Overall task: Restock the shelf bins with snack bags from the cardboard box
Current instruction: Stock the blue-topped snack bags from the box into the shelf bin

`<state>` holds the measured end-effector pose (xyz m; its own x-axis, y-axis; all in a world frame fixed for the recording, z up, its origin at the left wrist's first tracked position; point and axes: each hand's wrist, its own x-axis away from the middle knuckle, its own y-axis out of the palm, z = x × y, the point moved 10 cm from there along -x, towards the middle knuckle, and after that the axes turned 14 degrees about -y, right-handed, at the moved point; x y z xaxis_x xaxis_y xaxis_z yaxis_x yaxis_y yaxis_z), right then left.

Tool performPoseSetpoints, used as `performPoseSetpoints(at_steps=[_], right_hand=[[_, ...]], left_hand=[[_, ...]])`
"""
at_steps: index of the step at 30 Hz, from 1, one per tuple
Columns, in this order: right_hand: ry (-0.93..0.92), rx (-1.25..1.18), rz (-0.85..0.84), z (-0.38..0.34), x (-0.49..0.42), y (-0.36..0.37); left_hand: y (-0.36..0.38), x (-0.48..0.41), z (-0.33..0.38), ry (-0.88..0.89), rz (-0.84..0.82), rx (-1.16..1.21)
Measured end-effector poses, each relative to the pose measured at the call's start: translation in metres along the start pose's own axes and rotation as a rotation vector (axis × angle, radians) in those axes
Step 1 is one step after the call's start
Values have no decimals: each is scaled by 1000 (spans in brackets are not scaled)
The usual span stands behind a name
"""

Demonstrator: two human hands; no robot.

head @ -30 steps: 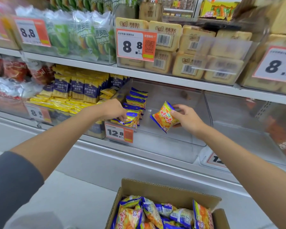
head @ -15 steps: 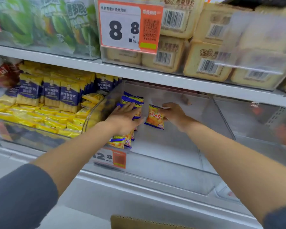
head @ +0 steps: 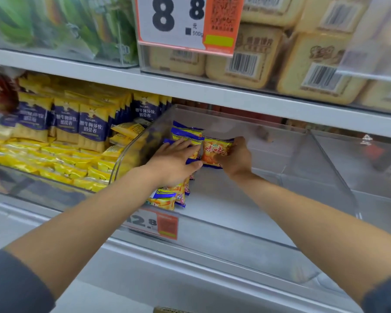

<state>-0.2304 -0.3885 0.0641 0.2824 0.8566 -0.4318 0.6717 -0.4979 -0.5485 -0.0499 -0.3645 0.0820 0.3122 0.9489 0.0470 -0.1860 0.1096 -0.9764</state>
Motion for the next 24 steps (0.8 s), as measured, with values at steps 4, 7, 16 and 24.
performPoseSetpoints(at_steps=[4,7,16,24], right_hand=[[-1,37,-30,3,-1,3],[112,-24,-28,14,3,3],[147,-9,-173,-5,33,-26],[-315,121,-145,-103,139,-134]], left_hand=[[1,0,-1,-4,-13,3],[1,0,-1,-1,-12,9],[-26,18,8,-21,13,249],[-51,134,61,30,190,419]])
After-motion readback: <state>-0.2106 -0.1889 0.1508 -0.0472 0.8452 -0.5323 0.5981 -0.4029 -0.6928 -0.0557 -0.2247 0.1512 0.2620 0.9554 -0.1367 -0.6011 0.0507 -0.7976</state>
